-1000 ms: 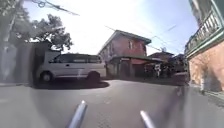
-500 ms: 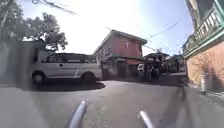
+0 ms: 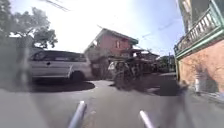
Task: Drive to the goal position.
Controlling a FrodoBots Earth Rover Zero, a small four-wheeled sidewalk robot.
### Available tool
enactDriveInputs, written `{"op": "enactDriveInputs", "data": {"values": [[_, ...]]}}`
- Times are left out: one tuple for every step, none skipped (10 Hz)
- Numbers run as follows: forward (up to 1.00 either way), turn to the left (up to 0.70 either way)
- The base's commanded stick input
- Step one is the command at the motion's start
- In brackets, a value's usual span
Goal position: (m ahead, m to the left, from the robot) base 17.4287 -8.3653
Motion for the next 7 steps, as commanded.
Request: {"op": "enactDriveInputs", "data": {"values": [[0.5,-0.5],[0.5,-0.5],[0.5,0.0],[0.5,0.0],[0.5,0.0],[0.5,0.0],[0.5,0.0]]}}
